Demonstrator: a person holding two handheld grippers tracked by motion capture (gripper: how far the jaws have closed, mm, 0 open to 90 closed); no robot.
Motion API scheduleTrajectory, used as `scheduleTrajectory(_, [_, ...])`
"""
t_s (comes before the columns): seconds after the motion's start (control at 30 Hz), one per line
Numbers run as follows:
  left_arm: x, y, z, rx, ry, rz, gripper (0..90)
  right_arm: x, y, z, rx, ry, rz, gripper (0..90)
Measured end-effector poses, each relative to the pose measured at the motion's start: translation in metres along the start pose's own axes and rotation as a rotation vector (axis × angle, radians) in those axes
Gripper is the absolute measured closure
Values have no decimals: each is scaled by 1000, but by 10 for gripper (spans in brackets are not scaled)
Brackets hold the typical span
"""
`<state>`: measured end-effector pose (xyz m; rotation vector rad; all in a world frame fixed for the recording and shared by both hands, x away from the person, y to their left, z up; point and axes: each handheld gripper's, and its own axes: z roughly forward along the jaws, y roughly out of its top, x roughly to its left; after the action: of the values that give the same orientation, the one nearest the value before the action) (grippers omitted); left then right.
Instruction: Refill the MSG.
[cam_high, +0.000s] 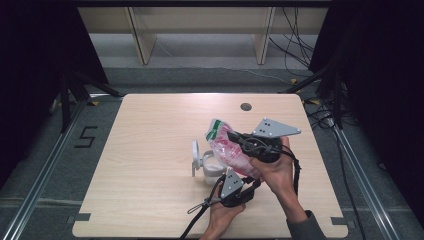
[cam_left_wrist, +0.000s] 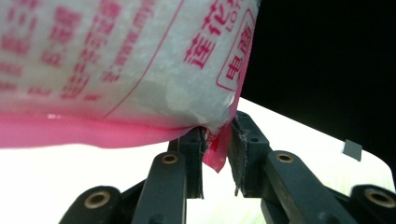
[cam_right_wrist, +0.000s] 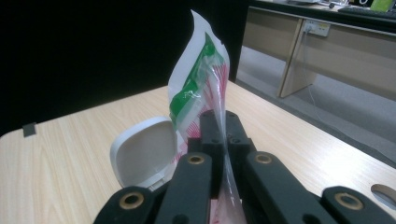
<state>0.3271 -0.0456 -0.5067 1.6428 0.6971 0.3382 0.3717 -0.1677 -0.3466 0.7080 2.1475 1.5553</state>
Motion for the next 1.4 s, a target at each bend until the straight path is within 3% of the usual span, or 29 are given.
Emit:
scheduleTrajectory(0.03, [1,-1,1,-8,-9,-1,747,-2,-1,-2,-13,-8,-11,900])
scheduleTrajectory(0.07, [1,-1,-1,12,-1,4,743,-2,-2,-5,-13,-9,6,900])
scheduleTrajectory(0.23, [1,-1,-3,20,-2,15,725,-3,-4,-11,-17,17,47,900])
scheduleTrajectory(0.3, [2,-2,-4,7,-1,10,722,-5,-5,-12,-40,12,29,900])
scheduleTrajectory(0.37, [4,-2,-6,16,1,8,718,-4,-5,-14,-41,27,61,900])
scheduleTrajectory(0.47, [6,-3,-9,19,7,4,707,-6,-7,-17,-67,25,54,900])
scheduleTrajectory(0.53, [6,-3,-11,23,12,6,698,-6,-8,-21,-71,50,89,900])
scheduleTrajectory(0.57, [7,-3,-12,18,2,7,695,-9,-9,-21,-89,50,72,900])
scheduleTrajectory(0.6, [7,-3,-13,20,1,7,689,-8,-9,-23,-90,50,105,900])
scheduleTrajectory(0.7, [7,-3,-17,16,13,9,675,-13,-10,-27,-103,41,90,900])
scheduleTrajectory(0.77, [6,-2,-19,21,26,25,661,-14,-11,-30,-112,58,133,900])
scheduleTrajectory(0.8, [6,-2,-19,7,18,18,652,-16,-11,-30,-120,62,128,900])
scheduleTrajectory(0.83, [4,-2,-20,-8,12,-14,644,-17,-12,-31,-122,65,138,900])
scheduleTrajectory(0.87, [7,-1,-23,17,10,15,638,-18,-13,-32,-132,65,148,900])
scheduleTrajectory(0.9, [6,-1,-23,0,-8,-13,635,-19,-14,-34,-130,71,156,900])
scheduleTrajectory(0.93, [7,0,-25,8,-4,-5,631,-20,-15,-34,-143,72,145,900])
scheduleTrajectory(0.97, [7,1,-26,9,-6,2,623,-20,-16,-36,-142,83,173,900])
scheduleTrajectory(1.0, [8,1,-28,15,7,1,608,-21,-17,-36,-153,85,169,900])
scheduleTrajectory(1.17, [10,-2,-38,24,-18,-10,588,-25,-22,-39,-184,91,174,900])
scheduleTrajectory(1.2, [10,-2,-42,36,-3,1,587,-24,-22,-41,-157,94,190,900])
scheduleTrajectory(1.23, [10,-2,-43,31,-4,0,583,-26,-23,-41,-164,89,175,900])
scheduleTrajectory(1.27, [10,-3,-45,25,-2,4,576,-24,-25,-42,-166,84,192,900])
scheduleTrajectory(1.3, [9,-2,-48,34,2,11,567,-27,-26,-42,-174,77,169,900])
scheduleTrajectory(1.33, [10,-2,-51,47,8,25,556,-25,-27,-43,-161,85,207,900])
scheduleTrajectory(1.37, [10,-2,-53,45,16,28,544,-27,-28,-42,-165,71,181,900])
scheduleTrajectory(1.4, [11,-1,-56,44,12,43,528,-27,-30,-42,-170,74,188,900])
